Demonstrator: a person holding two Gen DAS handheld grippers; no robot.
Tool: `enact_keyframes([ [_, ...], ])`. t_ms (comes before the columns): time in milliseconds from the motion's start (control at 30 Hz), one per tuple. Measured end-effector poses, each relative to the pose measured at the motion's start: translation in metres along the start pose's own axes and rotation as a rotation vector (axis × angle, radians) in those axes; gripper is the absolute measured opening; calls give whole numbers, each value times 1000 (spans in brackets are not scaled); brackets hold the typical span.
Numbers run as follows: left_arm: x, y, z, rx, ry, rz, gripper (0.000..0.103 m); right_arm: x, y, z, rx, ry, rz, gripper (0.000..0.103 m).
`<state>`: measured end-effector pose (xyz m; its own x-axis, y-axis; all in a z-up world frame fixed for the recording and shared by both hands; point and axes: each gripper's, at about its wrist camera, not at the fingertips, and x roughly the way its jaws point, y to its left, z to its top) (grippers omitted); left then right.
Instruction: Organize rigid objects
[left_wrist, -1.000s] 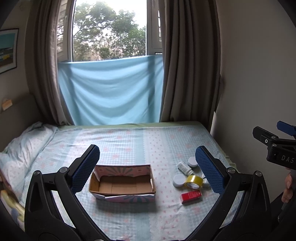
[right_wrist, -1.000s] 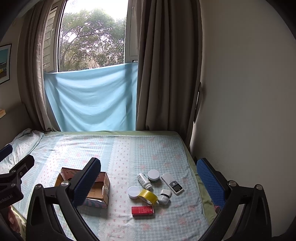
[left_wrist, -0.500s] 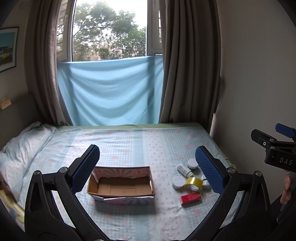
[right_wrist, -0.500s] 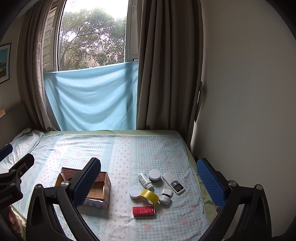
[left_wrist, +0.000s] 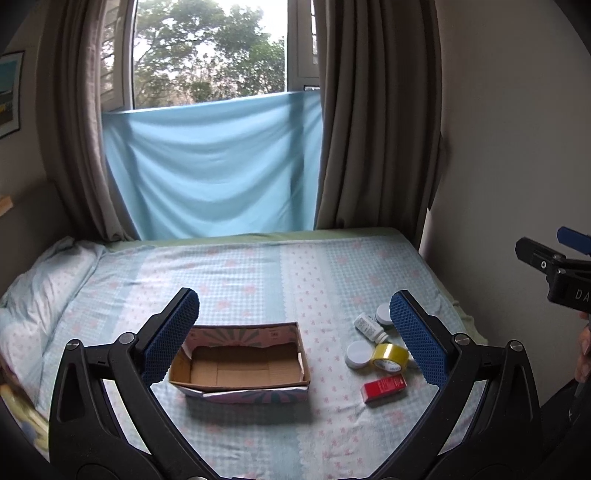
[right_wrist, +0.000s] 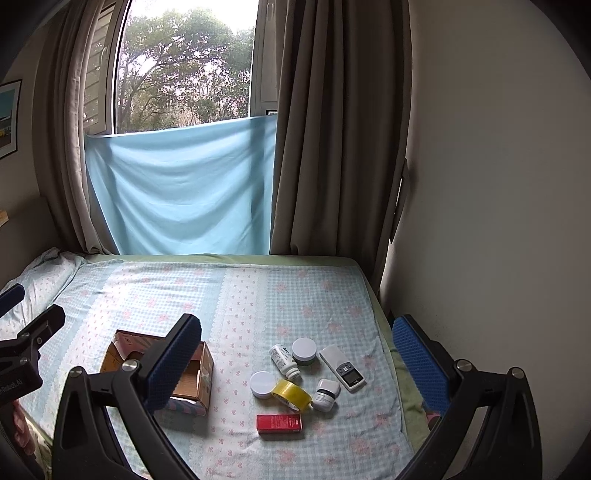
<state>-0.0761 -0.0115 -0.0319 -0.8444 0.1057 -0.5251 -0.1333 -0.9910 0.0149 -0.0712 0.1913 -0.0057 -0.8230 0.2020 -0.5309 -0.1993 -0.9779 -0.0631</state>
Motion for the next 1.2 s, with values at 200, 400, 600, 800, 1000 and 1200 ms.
enact_keyframes([
  [200, 60, -19, -14, 108, 126, -63, 103, 39, -23, -1, 9, 67, -37, 103],
  [400, 139, -45, -37, 250, 243, -176, 103, 94, -41, -18, 50, 183, -36, 103],
  [600, 226, -83, -64, 510, 343, -300, 103, 157, -41, -50, -34, 290, 20, 103],
  [800, 312, -128, -111, 798, 466, -434, 103, 225, -39, -95, -154, 392, 128, 103],
  [1000, 382, -165, -165, 1005, 551, -507, 103, 291, -29, -147, -328, 494, 204, 103],
  [1200, 417, -190, -211, 1152, 590, -565, 103, 337, -13, -205, -480, 573, 321, 103],
])
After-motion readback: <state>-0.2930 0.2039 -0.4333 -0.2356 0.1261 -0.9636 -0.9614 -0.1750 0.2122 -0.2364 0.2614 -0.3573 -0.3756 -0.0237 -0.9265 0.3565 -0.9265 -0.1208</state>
